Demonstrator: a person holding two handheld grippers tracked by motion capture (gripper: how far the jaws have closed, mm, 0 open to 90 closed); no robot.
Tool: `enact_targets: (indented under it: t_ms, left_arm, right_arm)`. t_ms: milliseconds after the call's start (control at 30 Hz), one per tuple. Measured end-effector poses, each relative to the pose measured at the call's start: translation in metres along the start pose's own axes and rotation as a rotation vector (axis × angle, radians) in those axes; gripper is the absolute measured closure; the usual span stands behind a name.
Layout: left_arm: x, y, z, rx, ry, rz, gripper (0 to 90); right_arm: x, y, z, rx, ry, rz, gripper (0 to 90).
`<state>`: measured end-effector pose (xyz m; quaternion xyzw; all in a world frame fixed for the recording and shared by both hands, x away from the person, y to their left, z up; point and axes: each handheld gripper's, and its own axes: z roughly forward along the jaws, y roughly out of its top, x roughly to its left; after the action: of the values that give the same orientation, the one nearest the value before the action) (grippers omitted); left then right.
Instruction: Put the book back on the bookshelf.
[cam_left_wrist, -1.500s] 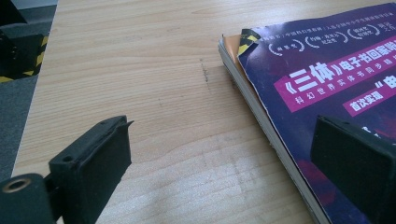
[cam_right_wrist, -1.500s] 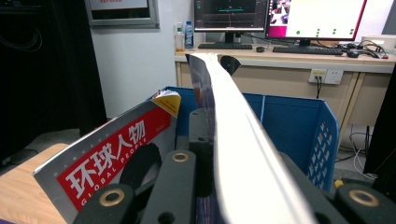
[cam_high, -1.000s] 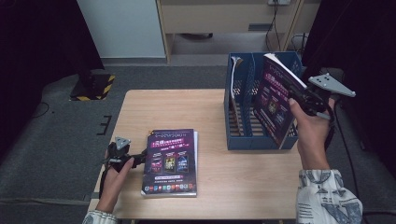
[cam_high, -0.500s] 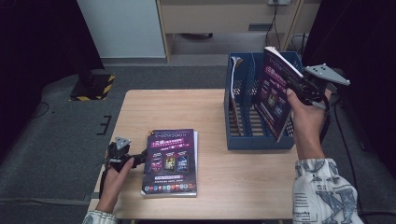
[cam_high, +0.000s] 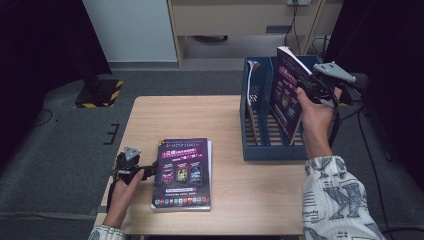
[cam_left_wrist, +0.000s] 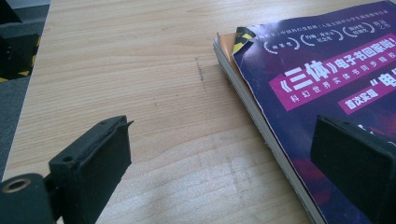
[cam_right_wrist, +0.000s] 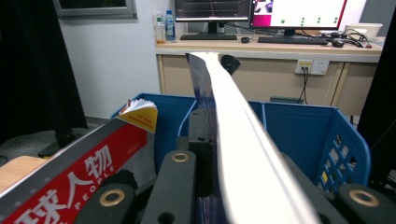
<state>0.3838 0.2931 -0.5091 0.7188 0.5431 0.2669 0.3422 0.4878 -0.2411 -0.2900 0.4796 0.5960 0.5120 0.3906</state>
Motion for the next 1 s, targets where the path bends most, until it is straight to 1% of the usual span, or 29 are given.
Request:
enact_targets:
  t_ms: [67,100,133,200,400,600,667,867,1000]
  left_arm:
    - [0.0,0.0,0.0,0.0,-0.001,-0.002,4.7]
    - [0.0,0.0,0.0,0.0,-0.001,-0.002,4.7]
    - [0.0,0.0,0.0,0.002,0.0,0.0,4.8]
    - [0.0,0.0,0.0,0.002,0.005,0.004,4.8]
    - [0.0,0.0,0.001,0.002,0.0,0.003,4.8]
    - [-0.001,0.0,0.001,0.005,-0.005,0.01,4.8]
    - [-0.001,0.0,0.001,0.005,-0.006,0.011,4.7]
    - [-0.002,0.0,0.001,0.006,-0.005,0.014,4.7]
    - [-0.002,0.0,0.001,0.007,-0.007,0.017,4.7]
  right_arm:
    - [0.003,-0.005,0.007,0.002,-0.003,-0.005,82.5]
    - [0.003,-0.005,0.007,0.002,-0.003,-0.005,82.5]
    - [0.005,-0.006,0.01,0.009,-0.006,-0.021,82.5]
    - [0.006,-0.007,0.012,0.013,-0.008,-0.025,82.5]
    - [0.007,-0.015,0.022,0.008,-0.012,-0.017,82.5]
    - [0.005,-0.021,0.026,-0.002,-0.017,-0.015,82.5]
    - [0.004,-0.026,0.029,-0.011,-0.018,-0.004,82.5]
    - [0.004,-0.034,0.033,-0.008,-0.024,-0.007,82.5]
    - [0.003,-0.039,0.036,-0.017,-0.03,0.001,82.5]
